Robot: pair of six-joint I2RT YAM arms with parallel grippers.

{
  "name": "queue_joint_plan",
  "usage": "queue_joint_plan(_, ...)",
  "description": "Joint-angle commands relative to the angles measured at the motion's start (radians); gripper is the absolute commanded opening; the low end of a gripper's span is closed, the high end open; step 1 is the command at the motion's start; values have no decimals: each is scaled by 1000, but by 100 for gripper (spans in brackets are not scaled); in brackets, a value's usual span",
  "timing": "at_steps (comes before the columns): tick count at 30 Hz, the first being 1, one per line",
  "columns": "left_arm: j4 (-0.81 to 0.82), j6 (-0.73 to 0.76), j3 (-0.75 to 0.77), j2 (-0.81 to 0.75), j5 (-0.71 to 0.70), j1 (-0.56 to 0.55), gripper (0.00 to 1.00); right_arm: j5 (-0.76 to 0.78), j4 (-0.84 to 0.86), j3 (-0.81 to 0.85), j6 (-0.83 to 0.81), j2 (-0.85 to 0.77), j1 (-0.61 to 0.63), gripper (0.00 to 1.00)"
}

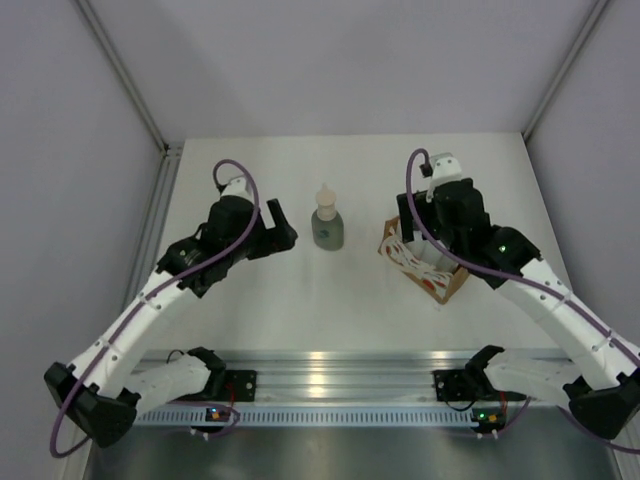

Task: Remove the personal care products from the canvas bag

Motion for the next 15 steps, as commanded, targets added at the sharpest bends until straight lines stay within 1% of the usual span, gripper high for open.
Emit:
queue_joint_plan(1,74,-117,84,54,-66,-109,98,-116,-70,26,-22,25,-65,99)
queue_joint_plan(2,75,-149,99,70,-84,-160,98,-149,-79,32,-32,37,-90,98)
queue_joint_plan(3,75,-166,105,97,-113,-186,98,-192,-81,47,-54,68,-151,96)
queue_joint_plan(4,78,-177,110,108,-123,-208,98,-299,-81,57,-71,87,-179,92)
queue_joint_plan(5,80,-193,117,117,-131,-250,98,-343,-87,67,-89,105,-203,83)
queue_joint_plan(6,80,-194,121,124,-149,-266,98,-372,-93,92,-121,149,-225,81)
queue_joint_plan(8,78,-197,119,128,-157,-292,98,-358,-122,121,-166,200,-226,76)
queue_joint_plan(10,78,-182,107,116,-160,-295,98,-386,-162,158,-209,272,-228,75)
queue_joint_plan(12,77,-167,84,98,-170,-295,98,-392,-187,188,-226,329,-225,71)
queue_joint_plan(15,74,-139,56,61,-201,-295,98,-374,-187,204,-230,373,-225,72)
